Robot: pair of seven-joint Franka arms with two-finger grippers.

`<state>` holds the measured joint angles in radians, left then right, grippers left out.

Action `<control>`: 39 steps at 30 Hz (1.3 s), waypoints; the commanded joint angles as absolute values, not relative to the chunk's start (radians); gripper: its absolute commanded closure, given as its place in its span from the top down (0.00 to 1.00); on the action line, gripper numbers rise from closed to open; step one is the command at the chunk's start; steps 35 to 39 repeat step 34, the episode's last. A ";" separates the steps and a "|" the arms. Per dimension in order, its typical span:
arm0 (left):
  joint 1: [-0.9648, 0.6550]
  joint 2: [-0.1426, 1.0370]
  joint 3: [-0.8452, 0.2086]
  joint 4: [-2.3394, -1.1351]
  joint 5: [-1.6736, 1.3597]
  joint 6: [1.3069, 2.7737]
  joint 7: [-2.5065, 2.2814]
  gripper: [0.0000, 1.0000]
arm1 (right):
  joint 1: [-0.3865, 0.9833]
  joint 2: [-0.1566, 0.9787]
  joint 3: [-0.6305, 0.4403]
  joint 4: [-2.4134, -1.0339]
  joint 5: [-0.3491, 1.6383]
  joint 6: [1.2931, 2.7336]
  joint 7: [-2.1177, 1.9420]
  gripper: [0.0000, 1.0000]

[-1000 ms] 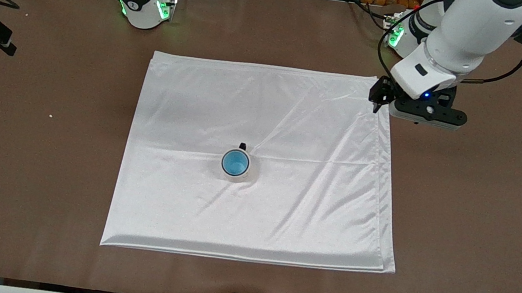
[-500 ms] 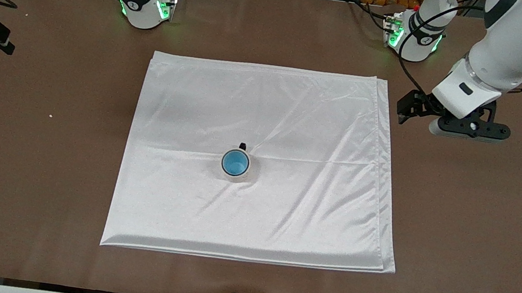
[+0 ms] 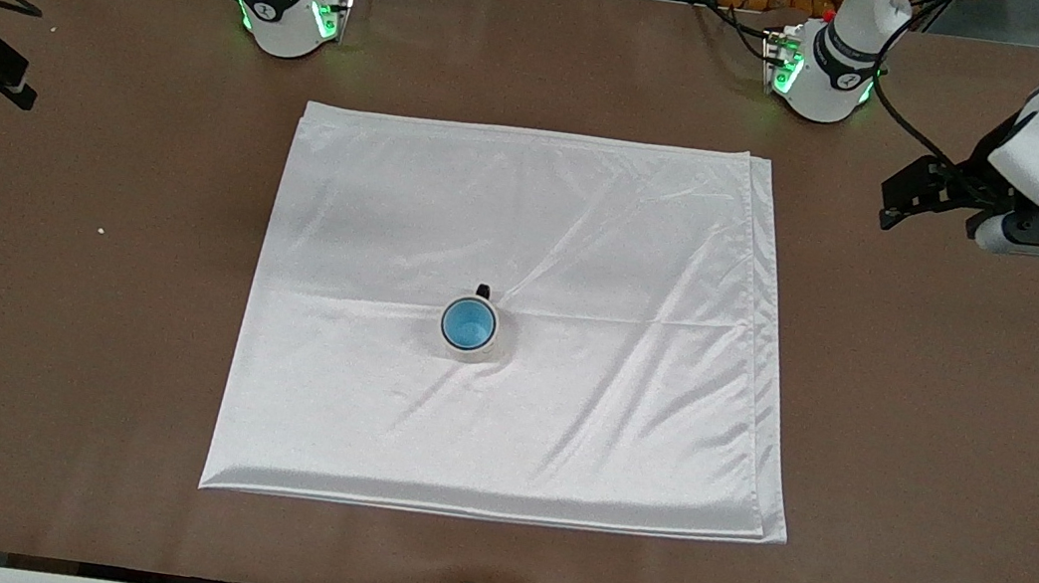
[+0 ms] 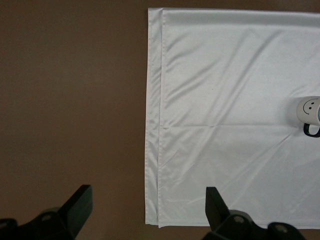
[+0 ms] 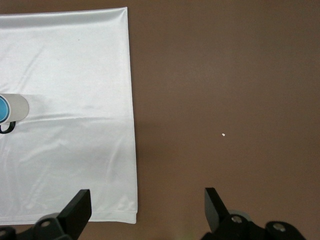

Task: Place blue cup into white mug on cloth

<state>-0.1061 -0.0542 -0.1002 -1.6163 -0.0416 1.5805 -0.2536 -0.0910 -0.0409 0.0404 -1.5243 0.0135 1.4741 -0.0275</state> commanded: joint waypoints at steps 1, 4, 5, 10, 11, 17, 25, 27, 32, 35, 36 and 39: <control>-0.109 -0.067 -0.078 -1.603 -0.032 1.557 -0.236 1.00 | -0.083 -0.037 0.031 -1.503 0.012 1.465 -0.017 1.00; -0.112 -0.067 -0.080 -1.588 0.001 1.557 -0.233 1.00 | -0.081 -0.037 0.031 -1.503 0.011 1.463 -0.017 1.00; -0.113 -0.067 -0.080 -1.585 0.008 1.557 -0.233 1.00 | -0.083 -0.037 0.029 -1.503 0.011 1.465 -0.018 1.00; -0.118 -0.064 -0.086 -1.583 0.008 1.557 -0.235 1.00 | -0.083 -0.035 0.031 -1.505 0.011 1.466 -0.017 1.00; -0.118 -0.064 -0.087 -1.585 0.008 1.557 -0.233 1.00 | -0.083 -0.034 0.029 -1.505 0.012 1.465 -0.018 1.00; -0.118 -0.063 -0.091 -1.583 0.008 1.557 -0.233 1.00 | -0.084 -0.029 0.029 -1.505 0.012 1.466 -0.018 1.00; -0.123 -0.060 -0.091 -1.583 0.005 1.559 -0.233 1.00 | -0.092 -0.028 0.029 -1.506 0.012 1.466 -0.018 1.00; -0.124 -0.060 -0.089 -1.583 0.006 1.559 -0.233 1.00 | -0.091 -0.028 0.029 -1.506 0.012 1.466 -0.018 1.00; -0.130 -0.057 -0.083 -1.583 0.005 1.559 -0.232 1.00 | -0.091 -0.028 0.029 -1.505 0.012 1.468 -0.018 1.00; -0.129 -0.055 -0.083 -1.583 0.005 1.559 -0.230 1.00 | -0.091 -0.026 0.029 -1.506 0.012 1.468 -0.018 1.00; -0.129 -0.055 -0.083 -1.583 0.005 1.559 -0.230 1.00 | -0.091 -0.026 0.029 -1.506 0.012 1.468 -0.018 1.00; -0.129 -0.055 -0.083 -1.583 0.005 1.559 -0.230 1.00 | -0.091 -0.026 0.029 -1.506 0.012 1.468 -0.018 1.00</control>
